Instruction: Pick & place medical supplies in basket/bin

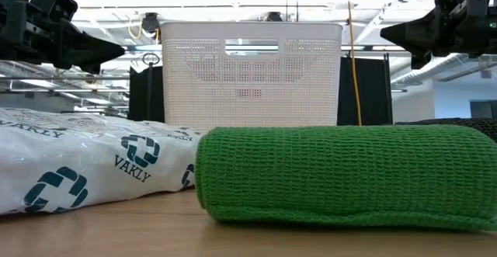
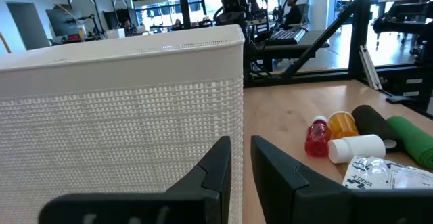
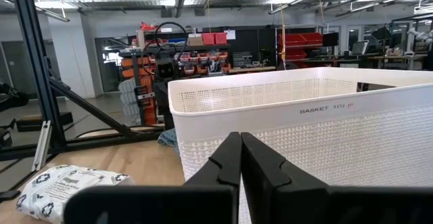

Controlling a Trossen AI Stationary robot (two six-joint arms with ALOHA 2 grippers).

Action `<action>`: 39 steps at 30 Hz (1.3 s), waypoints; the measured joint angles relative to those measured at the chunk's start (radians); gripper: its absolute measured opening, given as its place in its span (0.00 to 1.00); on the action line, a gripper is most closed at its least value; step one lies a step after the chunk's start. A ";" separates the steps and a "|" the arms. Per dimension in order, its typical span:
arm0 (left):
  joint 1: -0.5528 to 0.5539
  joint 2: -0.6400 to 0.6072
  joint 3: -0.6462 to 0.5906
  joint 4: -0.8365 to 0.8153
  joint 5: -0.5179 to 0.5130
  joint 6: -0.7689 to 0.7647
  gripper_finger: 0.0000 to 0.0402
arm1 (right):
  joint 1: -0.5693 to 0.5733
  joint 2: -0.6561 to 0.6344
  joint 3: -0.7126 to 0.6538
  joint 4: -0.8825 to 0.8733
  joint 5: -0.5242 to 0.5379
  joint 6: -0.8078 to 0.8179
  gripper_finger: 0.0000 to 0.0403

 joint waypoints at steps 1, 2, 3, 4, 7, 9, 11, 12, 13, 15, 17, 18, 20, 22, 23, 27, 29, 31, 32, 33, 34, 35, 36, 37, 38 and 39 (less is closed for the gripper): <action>0.000 0.000 0.000 0.000 0.000 0.000 0.16 | 0.000 0.000 0.000 0.000 0.000 0.000 0.00; 0.000 0.000 0.000 0.000 0.000 0.000 0.16 | 0.000 0.000 0.000 0.000 0.000 0.000 0.00; 0.000 0.000 0.000 0.000 0.000 0.000 0.16 | 0.000 0.000 0.000 0.000 0.000 0.000 0.00; 0.000 0.000 0.000 0.000 0.000 0.000 0.16 | 0.000 0.000 0.000 0.000 0.000 0.000 0.00; 0.000 0.000 0.000 0.000 0.000 0.000 0.16 | 0.000 0.000 0.000 0.000 0.000 0.000 0.00; 0.000 0.000 0.000 0.000 0.000 0.000 0.16 | 0.000 0.000 0.000 0.000 0.000 0.000 0.00; 0.000 0.000 0.000 0.000 0.000 0.000 0.16 | 0.000 0.000 0.000 0.000 0.000 0.000 0.00; 0.000 0.000 0.000 0.000 0.000 0.000 0.16 | 0.000 0.000 0.000 0.000 0.000 0.000 0.00; 0.000 0.000 0.000 0.001 0.000 0.001 0.16 | 0.000 0.000 0.000 0.000 0.000 0.000 0.00; 0.000 0.000 -0.001 0.020 0.000 0.013 0.16 | 0.000 0.000 0.000 0.000 0.000 0.000 0.00; 0.000 0.000 -0.001 0.058 0.000 0.018 0.16 | 0.000 0.000 0.000 0.000 0.000 0.000 0.00; 0.000 0.000 -0.001 0.076 0.000 0.013 0.16 | 0.000 0.000 0.000 0.000 0.000 0.000 0.00; 0.000 0.000 -0.001 0.106 0.000 -0.013 0.16 | 0.000 0.000 0.000 0.000 0.000 0.000 0.00; 0.000 0.000 -0.001 0.138 0.000 -0.051 0.16 | 0.000 0.000 0.000 0.000 0.000 0.000 0.00; 0.000 0.000 -0.001 0.148 0.001 -0.075 0.16 | 0.000 0.000 0.000 0.000 0.000 0.000 0.00; 0.000 0.000 -0.001 0.145 0.004 -0.148 0.16 | 0.000 0.000 0.000 0.015 0.000 -0.004 0.00; 0.000 0.000 -0.001 0.140 0.005 -0.175 0.16 | 0.000 0.000 0.000 0.017 0.000 -0.007 0.00; 0.000 0.000 -0.001 0.137 0.006 -0.195 0.16 | 0.000 0.000 0.000 0.024 0.000 -0.018 0.00; 0.000 0.000 -0.001 0.140 0.006 -0.201 0.16 | 0.000 0.000 0.000 0.026 0.000 -0.023 0.00; 0.000 0.000 -0.001 0.141 0.006 -0.203 0.16 | 0.000 0.000 0.000 0.026 0.000 -0.022 0.00; 0.000 0.000 -0.001 0.136 0.006 -0.197 0.16 | 0.000 0.000 0.000 0.030 -0.001 -0.014 0.00; 0.000 0.000 -0.001 0.133 0.004 -0.184 0.16 | 0.001 0.000 0.000 0.040 -0.001 -0.003 0.00; 0.000 0.000 -0.001 0.133 -0.003 -0.170 0.16 | 0.001 0.000 0.000 0.052 -0.001 0.005 0.00; 0.000 0.000 -0.001 0.134 -0.011 -0.163 0.16 | 0.001 0.000 0.000 0.064 -0.002 0.012 0.00; 0.000 0.000 -0.001 0.134 -0.018 -0.160 0.16 | 0.002 0.000 0.000 0.078 -0.011 0.018 0.00; 0.000 0.000 -0.001 0.133 -0.018 -0.160 0.16 | 0.001 0.004 0.000 0.099 -0.036 0.022 0.01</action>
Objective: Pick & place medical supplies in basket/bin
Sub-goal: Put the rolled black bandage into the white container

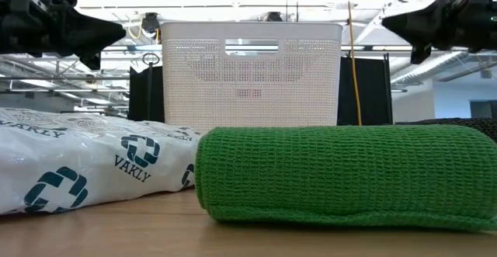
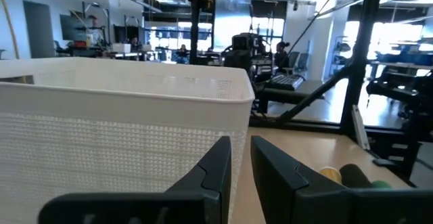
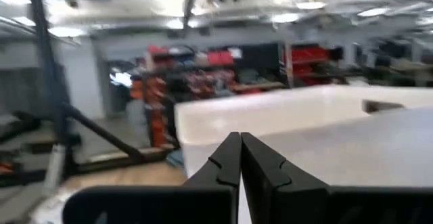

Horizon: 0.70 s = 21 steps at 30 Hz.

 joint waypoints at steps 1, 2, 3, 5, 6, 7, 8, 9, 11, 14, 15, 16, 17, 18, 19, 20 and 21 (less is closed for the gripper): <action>0.000 0.000 0.000 0.000 0.000 0.000 0.16 | 0.000 0.009 0.000 0.038 -0.038 0.004 0.02; 0.000 0.000 0.000 0.000 0.000 0.000 0.16 | 0.001 0.020 0.000 0.081 -0.078 0.004 0.03; 0.000 0.000 0.000 0.000 0.000 0.001 0.16 | 0.004 0.035 0.003 0.128 -0.120 0.008 0.05; 0.000 0.000 0.000 0.000 0.000 0.000 0.16 | 0.024 0.075 0.019 0.206 -0.180 0.021 0.09; 0.000 0.000 0.000 0.001 0.000 0.000 0.16 | 0.039 0.101 0.031 0.228 -0.199 0.023 0.12; 0.000 0.000 0.000 0.002 0.000 0.000 0.16 | 0.059 0.130 0.045 0.238 -0.203 0.023 0.14; 0.000 0.000 0.000 0.003 -0.001 0.000 0.16 | 0.081 0.162 0.056 0.238 -0.201 0.020 0.16; 0.000 0.000 0.000 0.002 -0.004 0.000 0.16 | 0.105 0.197 0.068 0.231 -0.196 0.014 0.19; 0.000 0.000 0.000 0.001 -0.008 0.000 0.16 | 0.155 0.284 0.107 0.269 -0.171 -0.008 0.23; 0.000 0.000 0.000 -0.003 -0.008 -0.014 0.16 | 0.238 0.433 0.149 0.399 -0.134 -0.050 0.30; 0.000 0.000 0.000 -0.003 -0.008 -0.020 0.16 | 0.267 0.491 0.167 0.435 -0.119 -0.066 0.32; 0.000 0.000 0.000 -0.003 -0.009 -0.021 0.16 | 0.296 0.544 0.186 0.452 -0.113 -0.080 0.33; 0.000 0.000 0.000 -0.003 -0.009 -0.023 0.16 | 0.324 0.599 0.214 0.457 -0.089 -0.091 0.35; 0.000 0.000 0.000 -0.003 -0.008 -0.024 0.16 | 0.352 0.654 0.251 0.454 -0.055 -0.102 0.36; 0.000 0.000 0.000 -0.003 -0.009 -0.024 0.16 | 0.375 0.708 0.291 0.440 -0.013 -0.115 0.37; 0.000 0.000 0.000 -0.003 -0.009 -0.024 0.16 | 0.397 0.761 0.331 0.419 0.034 -0.132 0.39; 0.000 0.000 0.000 -0.004 -0.009 -0.023 0.16 | 0.416 0.819 0.374 0.394 0.080 -0.150 0.40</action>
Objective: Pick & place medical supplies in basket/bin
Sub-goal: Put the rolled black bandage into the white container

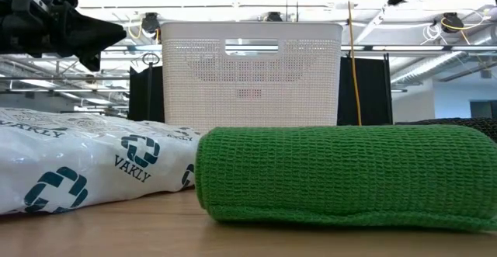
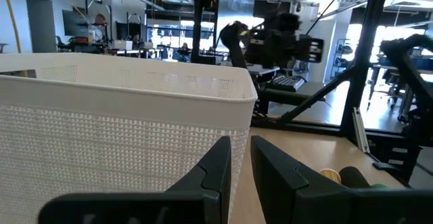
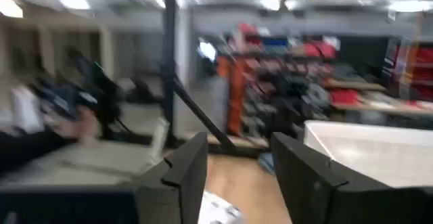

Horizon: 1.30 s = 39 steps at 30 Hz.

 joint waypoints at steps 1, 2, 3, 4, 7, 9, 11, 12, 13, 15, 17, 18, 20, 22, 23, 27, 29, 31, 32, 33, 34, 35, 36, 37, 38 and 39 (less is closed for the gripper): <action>0.000 0.000 0.000 -0.001 0.000 0.000 0.16 | 0.017 0.058 0.049 -0.029 0.037 -0.019 0.41; 0.000 0.000 0.000 -0.001 0.000 0.000 0.16 | 0.034 0.115 0.096 -0.058 0.072 -0.036 0.43; 0.000 0.000 0.000 -0.001 -0.001 0.001 0.16 | 0.052 0.175 0.150 -0.104 0.106 -0.053 0.44; 0.000 0.000 0.000 -0.001 -0.002 0.004 0.16 | 0.068 0.227 0.204 -0.156 0.141 -0.067 0.45; 0.000 0.000 0.000 -0.003 -0.017 0.008 0.16 | 0.114 0.370 0.373 -0.363 0.265 -0.074 0.48; 0.000 0.000 0.000 -0.007 -0.027 0.008 0.16 | 0.139 0.457 0.469 -0.526 0.343 -0.018 0.51; 0.000 0.000 0.000 -0.007 -0.038 0.008 0.16 | 0.160 0.533 0.544 -0.667 0.375 0.085 0.53; 0.000 0.000 0.000 -0.007 -0.044 0.010 0.16 | 0.169 0.565 0.575 -0.721 0.375 0.137 0.54; 0.000 0.000 0.000 -0.007 -0.049 0.010 0.16 | 0.180 0.591 0.599 -0.761 0.375 0.183 0.55; 0.000 0.000 0.000 -0.006 -0.053 0.011 0.16 | 0.208 0.638 0.624 -0.788 0.375 0.259 0.58; 0.000 0.000 0.000 -0.006 -0.053 0.023 0.16 | 0.239 0.674 0.625 -0.788 0.373 0.323 0.60; 0.000 0.000 0.000 -0.006 -0.053 0.024 0.16 | 0.251 0.688 0.625 -0.779 0.372 0.354 0.61; 0.000 0.000 0.000 -0.005 -0.056 0.026 0.16 | 0.276 0.710 0.627 -0.760 0.374 0.418 0.62; 0.000 0.000 0.000 -0.005 -0.071 0.027 0.16 | 0.298 0.733 0.627 -0.744 0.376 0.481 0.63; 0.000 0.000 0.000 -0.004 -0.081 0.027 0.16 | 0.304 0.748 0.627 -0.740 0.376 0.512 0.63; 0.000 0.000 0.000 -0.003 -0.107 0.025 0.16 | 0.326 0.828 0.627 -0.746 0.379 0.586 0.63; 0.000 0.000 0.000 0.002 -0.111 0.025 0.16 | 0.327 0.874 0.627 -0.746 0.380 0.620 0.63; 0.000 0.000 0.000 0.015 -0.119 0.025 0.16 | 0.329 0.918 0.627 -0.747 0.379 0.652 0.63; 0.000 0.000 0.001 0.016 -0.123 0.025 0.16 | 0.331 0.936 0.627 -0.741 0.379 0.659 0.63; 0.000 0.000 0.001 0.017 -0.123 0.025 0.16 | 0.331 0.950 0.627 -0.730 0.379 0.662 0.63; 0.000 0.000 0.001 0.021 -0.123 0.025 0.16 | 0.331 0.965 0.627 -0.710 0.379 0.662 0.63; 0.000 0.000 0.001 0.027 -0.123 0.024 0.16 | 0.331 0.978 0.627 -0.686 0.378 0.660 0.63; 0.000 0.000 0.001 0.031 -0.123 0.024 0.16 | 0.331 0.991 0.627 -0.660 0.377 0.652 0.63; 0.000 0.000 0.001 0.031 -0.123 0.023 0.16 | 0.331 1.002 0.627 -0.636 0.373 0.646 0.63; 0.000 0.000 0.001 0.031 -0.123 0.023 0.16 | 0.331 1.009 0.627 -0.620 0.369 0.644 0.63; 0.000 0.000 0.001 0.031 -0.123 0.024 0.16 | 0.331 1.015 0.627 -0.614 0.355 0.643 0.63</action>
